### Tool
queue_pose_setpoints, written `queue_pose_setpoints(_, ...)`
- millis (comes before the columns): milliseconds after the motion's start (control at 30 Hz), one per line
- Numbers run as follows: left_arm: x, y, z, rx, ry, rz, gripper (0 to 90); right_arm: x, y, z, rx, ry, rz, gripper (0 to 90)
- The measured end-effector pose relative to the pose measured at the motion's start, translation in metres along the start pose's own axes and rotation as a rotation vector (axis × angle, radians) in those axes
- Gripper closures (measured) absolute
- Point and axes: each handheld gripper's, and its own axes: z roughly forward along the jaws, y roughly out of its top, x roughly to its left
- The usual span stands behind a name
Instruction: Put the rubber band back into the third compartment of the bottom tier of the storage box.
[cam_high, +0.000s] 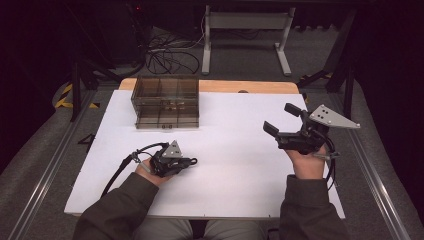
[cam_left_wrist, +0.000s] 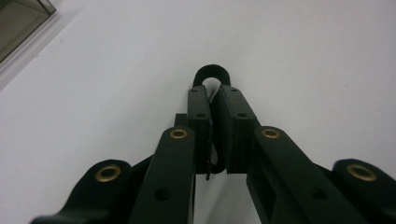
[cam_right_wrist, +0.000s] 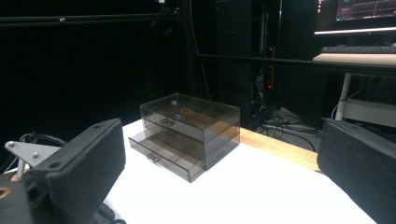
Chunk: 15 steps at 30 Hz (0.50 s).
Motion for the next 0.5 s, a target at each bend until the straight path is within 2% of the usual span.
queue_pose_setpoints(267,0.0011,0.0020,-0.0038,-0.032,0.024,-0.002,83.7,-0.0002,0.0007,-0.0015,-0.008,-0.004,0.003,1.8)
queue_pose_setpoints(500,0.0009,0.0059,-0.0068,-0.060,0.050,-0.007,83.7,-0.0009,0.0017,-0.0048,-0.006,-0.026,-0.008,1.9)
